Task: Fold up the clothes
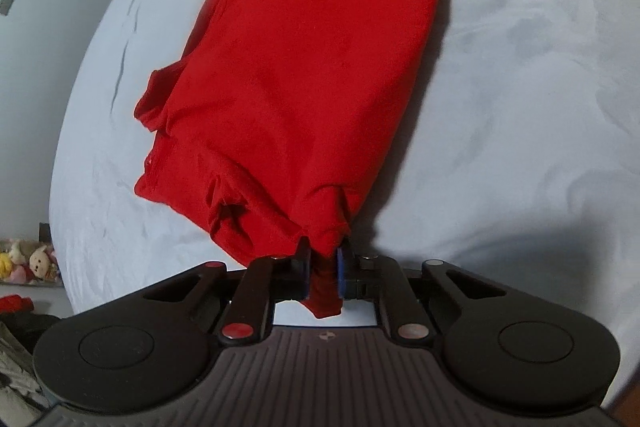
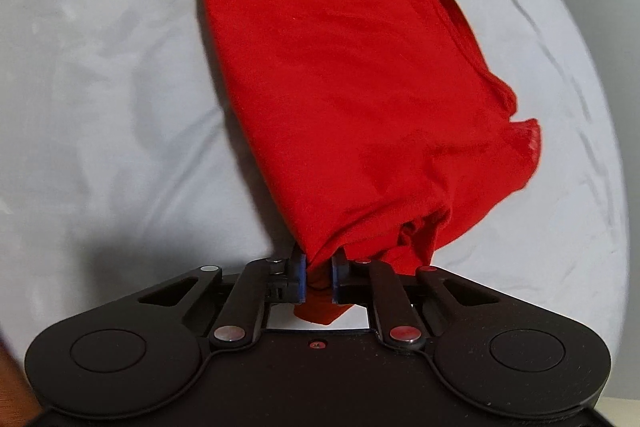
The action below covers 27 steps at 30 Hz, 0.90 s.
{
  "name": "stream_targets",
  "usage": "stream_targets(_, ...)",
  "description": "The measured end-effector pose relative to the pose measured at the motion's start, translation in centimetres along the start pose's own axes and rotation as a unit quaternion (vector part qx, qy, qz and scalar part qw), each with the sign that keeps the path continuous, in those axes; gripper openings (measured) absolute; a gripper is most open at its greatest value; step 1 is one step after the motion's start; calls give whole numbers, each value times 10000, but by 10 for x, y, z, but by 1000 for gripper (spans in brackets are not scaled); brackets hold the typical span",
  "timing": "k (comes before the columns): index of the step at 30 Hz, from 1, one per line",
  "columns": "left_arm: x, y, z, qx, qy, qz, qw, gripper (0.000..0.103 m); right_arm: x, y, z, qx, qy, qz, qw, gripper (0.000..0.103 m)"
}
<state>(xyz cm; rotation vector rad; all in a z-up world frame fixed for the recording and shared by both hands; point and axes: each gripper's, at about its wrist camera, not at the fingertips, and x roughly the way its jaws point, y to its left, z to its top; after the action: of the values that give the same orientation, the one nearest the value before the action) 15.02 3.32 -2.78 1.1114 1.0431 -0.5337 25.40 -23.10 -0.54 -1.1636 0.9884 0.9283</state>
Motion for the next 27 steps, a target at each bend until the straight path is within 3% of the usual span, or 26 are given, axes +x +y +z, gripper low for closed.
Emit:
stream_targets(6, -13, -6, -18, 403, 263, -293, 9984, 10, -21, 33, 10, -111, 49, 780, 9969, 9)
stream_targets(11, -10, -8, -38, 501, 592, 40, 9970, 10, -38, 74, 26, 40, -44, 1570, 9876, 9)
stream_targets(17, 5, 13, -50, 187, 926, 362, 9949, 10, -52, 116, 67, -74, -322, 2261, 9736, 9)
stream_targets(21, 6, 15, -52, 34, 945, 388, 9948, 11, -56, 139, 89, -359, -438, 2391, 9693, 9)
stream_targets(23, 4, 13, -53, -35, 940, 433, 9946, 15, -53, 144, 96, -527, -460, 2337, 9698, 9)
stream_targets(27, -10, 5, -61, -469, 856, 106, 9952, 41, -57, 140, 92, -574, -534, 2386, 9680, 16)
